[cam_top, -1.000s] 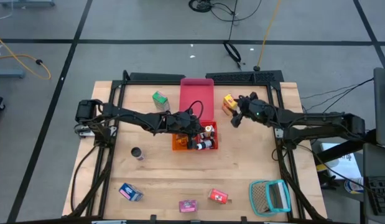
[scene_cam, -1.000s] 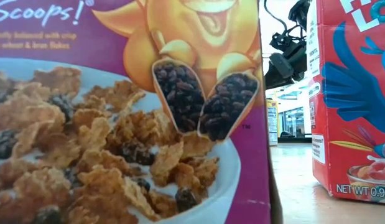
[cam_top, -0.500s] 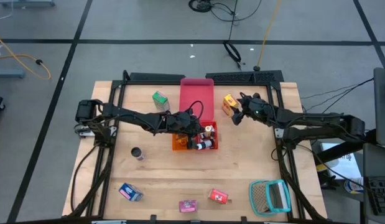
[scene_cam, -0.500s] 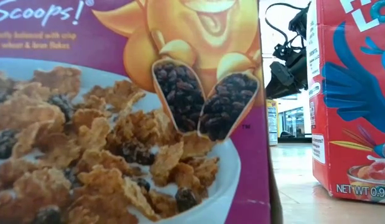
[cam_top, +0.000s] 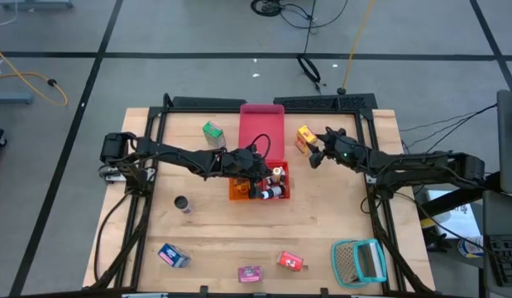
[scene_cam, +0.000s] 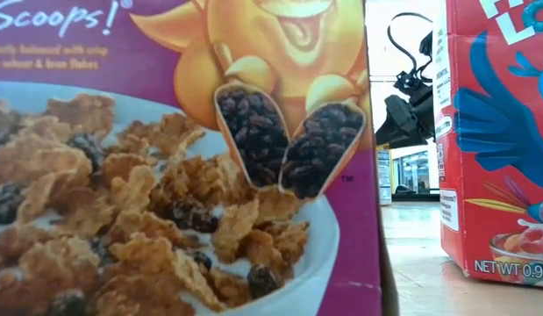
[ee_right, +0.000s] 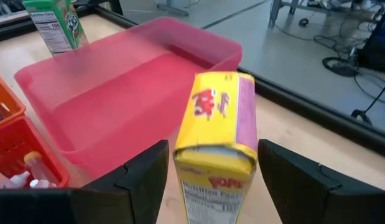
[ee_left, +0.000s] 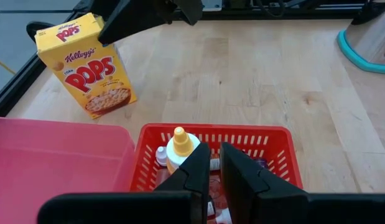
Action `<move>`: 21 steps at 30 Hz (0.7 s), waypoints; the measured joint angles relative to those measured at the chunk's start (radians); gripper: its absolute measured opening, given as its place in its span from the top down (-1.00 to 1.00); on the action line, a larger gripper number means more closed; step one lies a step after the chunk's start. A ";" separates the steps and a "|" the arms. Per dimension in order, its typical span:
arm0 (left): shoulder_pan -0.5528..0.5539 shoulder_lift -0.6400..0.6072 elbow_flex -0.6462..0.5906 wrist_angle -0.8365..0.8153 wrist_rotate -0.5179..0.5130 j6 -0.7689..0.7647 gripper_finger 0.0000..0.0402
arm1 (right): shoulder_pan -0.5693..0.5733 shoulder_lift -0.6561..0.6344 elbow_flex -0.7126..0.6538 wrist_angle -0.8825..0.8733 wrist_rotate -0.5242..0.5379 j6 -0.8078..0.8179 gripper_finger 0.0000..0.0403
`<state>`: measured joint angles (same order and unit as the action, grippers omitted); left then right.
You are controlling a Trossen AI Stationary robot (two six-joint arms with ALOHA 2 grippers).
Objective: Pick & Place Kitchen Items
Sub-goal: Put the yellow cereal box into the pink bin
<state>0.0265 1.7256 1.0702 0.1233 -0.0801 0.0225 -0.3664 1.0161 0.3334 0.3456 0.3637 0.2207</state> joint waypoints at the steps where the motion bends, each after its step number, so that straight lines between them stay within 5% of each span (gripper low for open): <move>1: 0.000 0.000 0.000 0.000 0.000 0.000 0.79 | 0.000 0.000 -0.003 0.004 0.000 0.005 -0.19; 13: 0.000 0.000 0.000 0.000 0.000 -0.001 0.79 | 0.000 0.008 -0.057 0.101 0.006 0.029 -0.19; 21: 0.000 0.000 0.000 0.001 0.000 -0.001 0.79 | 0.000 0.143 -0.058 0.230 0.016 0.025 -0.12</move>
<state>0.0265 1.7256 1.0698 0.1238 -0.0803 0.0216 -0.3668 1.1589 0.2756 0.5759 0.3794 0.2453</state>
